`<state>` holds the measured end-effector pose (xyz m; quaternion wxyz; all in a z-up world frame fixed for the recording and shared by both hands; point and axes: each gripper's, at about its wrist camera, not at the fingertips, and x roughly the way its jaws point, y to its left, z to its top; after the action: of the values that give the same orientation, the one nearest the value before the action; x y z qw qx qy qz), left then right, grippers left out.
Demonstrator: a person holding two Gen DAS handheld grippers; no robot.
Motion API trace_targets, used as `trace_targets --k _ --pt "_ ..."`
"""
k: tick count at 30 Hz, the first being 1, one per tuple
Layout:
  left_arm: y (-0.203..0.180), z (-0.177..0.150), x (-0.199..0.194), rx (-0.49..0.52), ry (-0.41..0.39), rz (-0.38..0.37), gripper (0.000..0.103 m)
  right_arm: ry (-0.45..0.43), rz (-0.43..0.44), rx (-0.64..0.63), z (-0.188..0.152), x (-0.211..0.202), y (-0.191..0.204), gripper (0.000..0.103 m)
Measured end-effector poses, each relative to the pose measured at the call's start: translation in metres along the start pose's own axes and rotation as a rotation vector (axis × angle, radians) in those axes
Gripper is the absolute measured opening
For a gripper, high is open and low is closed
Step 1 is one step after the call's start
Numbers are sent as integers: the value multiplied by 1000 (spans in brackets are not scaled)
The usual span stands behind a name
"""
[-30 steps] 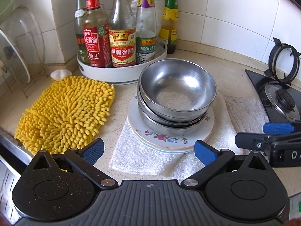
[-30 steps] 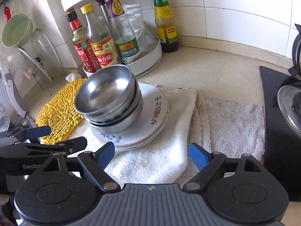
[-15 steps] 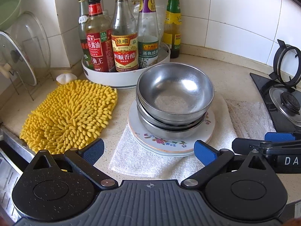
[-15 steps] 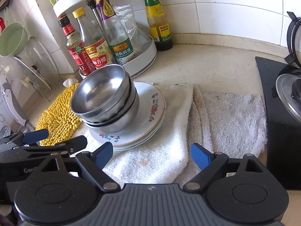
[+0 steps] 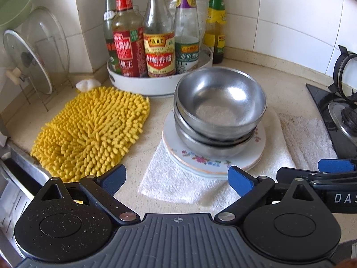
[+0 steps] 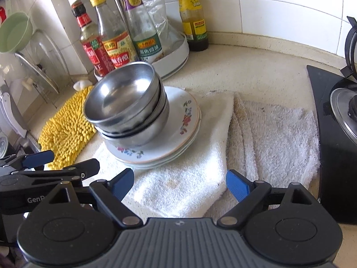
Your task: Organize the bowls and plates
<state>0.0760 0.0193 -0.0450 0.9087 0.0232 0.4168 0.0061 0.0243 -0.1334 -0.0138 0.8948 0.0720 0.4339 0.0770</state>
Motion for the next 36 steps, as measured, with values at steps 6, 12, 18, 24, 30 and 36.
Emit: trace_targets --k 6,12,18,24,30,36 --pt "1 -5 3 7 39 -9 94 27 -13 -19 -2 2 2 93" --pt "2 -7 4 1 67 -13 93 46 -20 -40 -1 3 3 93" --pt "2 -8 4 -2 78 -10 93 54 -18 -48 -1 5 4 93" --pt "2 -8 4 -6 83 -8 93 57 -14 -51 0 5 2 93" --pt "-2 -7 2 8 68 -5 91 49 -15 -48 -1 2 2 93" --pt "-3 -8 1 6 67 -21 91 43 -12 -49 -1 -1 0 93"
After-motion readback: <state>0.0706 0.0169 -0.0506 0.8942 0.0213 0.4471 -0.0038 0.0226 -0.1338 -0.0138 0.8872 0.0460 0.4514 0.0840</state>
